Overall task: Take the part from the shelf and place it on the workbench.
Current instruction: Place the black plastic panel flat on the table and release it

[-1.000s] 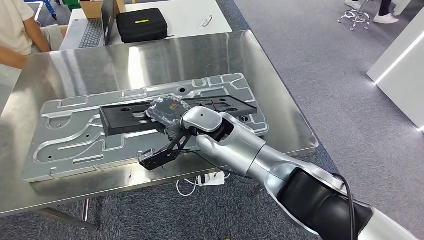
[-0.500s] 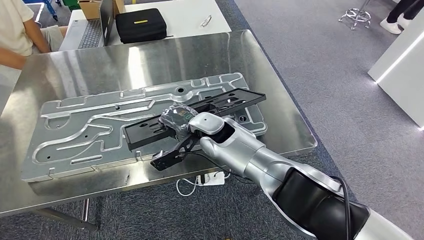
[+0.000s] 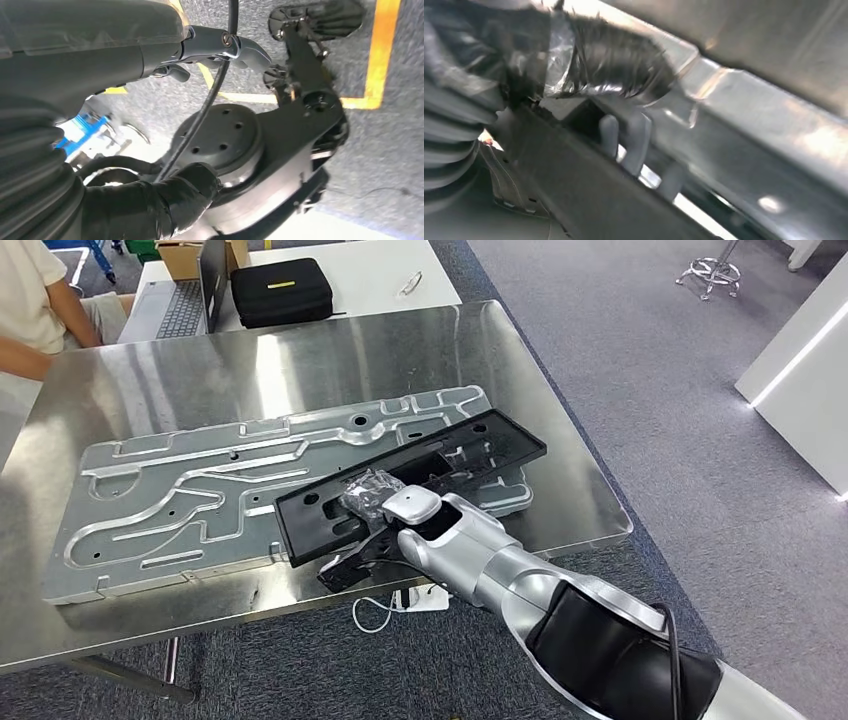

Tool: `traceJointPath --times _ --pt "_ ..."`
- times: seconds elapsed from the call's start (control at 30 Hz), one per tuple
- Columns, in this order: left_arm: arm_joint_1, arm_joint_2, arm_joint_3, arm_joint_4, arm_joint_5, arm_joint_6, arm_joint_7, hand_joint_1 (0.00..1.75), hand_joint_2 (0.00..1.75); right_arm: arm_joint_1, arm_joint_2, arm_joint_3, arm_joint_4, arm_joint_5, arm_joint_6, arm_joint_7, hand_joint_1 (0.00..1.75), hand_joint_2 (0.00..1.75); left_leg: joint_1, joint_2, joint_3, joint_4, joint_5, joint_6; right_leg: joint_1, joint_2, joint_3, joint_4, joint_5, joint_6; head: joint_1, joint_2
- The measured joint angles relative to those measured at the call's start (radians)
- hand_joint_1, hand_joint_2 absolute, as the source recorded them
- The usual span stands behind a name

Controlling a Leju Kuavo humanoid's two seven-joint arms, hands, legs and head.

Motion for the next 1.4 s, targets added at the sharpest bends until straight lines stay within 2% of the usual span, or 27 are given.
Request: traceJointPath --times 0.27,0.4,0.57,0.7,0.8,1.03,1.4 --pt "-0.008 0.022 -0.034 0.025 -0.005 -0.019 0.000 0.00 1.75 -0.005 0.030 0.000 0.031 0.000 0.004 0.003 0.00 0.00 0.000 0.001 0.001 0.000 0.000 0.000 0.000 0.001 0.001 0.001 0.000 -0.001 0.000 0.000" --pt "-0.013 0.022 -0.041 0.037 -0.006 -0.009 -0.005 0.00 0.00 -0.007 0.033 0.000 0.039 0.001 -0.004 0.006 0.00 0.00 0.000 0.001 0.002 0.000 0.000 0.000 0.000 0.001 0.001 0.001 0.000 -0.001 0.000 0.000" --pt "-0.009 0.020 -0.058 0.049 0.021 0.041 -0.027 0.00 0.00 -0.013 0.029 -0.001 0.030 0.019 -0.098 0.031 0.00 0.00 0.000 0.001 0.001 0.000 0.000 0.000 0.000 0.001 0.001 0.001 0.000 -0.001 0.000 0.000" --pt "0.034 0.020 -0.065 -0.024 0.077 0.200 -0.030 0.00 0.00 -0.018 -0.001 -0.017 -0.051 0.093 -0.208 0.082 0.00 0.00 0.000 0.001 0.001 0.000 0.000 0.000 0.000 0.001 0.000 0.001 0.000 -0.001 0.000 0.000" --pt "0.059 0.029 -0.091 -0.101 0.122 0.270 -0.028 0.00 0.00 -0.018 -0.020 -0.037 -0.141 0.178 -0.230 0.118 0.00 0.00 0.000 0.001 0.001 0.000 0.000 0.000 -0.001 0.002 0.000 0.001 0.000 -0.001 0.000 0.000" --pt "0.060 0.040 -0.163 -0.162 0.182 0.259 -0.046 0.00 0.00 -0.014 -0.036 -0.067 -0.284 0.273 -0.234 0.125 0.00 0.00 0.000 0.002 0.002 0.000 0.000 0.000 0.000 0.002 -0.001 0.001 0.000 -0.001 0.000 0.000" --pt "0.044 0.041 -0.208 -0.167 0.202 0.265 -0.048 0.00 0.00 -0.012 -0.042 -0.078 -0.304 0.285 -0.243 0.125 0.00 0.00 0.000 0.002 0.001 0.000 0.000 0.000 0.000 0.002 0.000 0.001 0.000 -0.001 0.000 0.000"
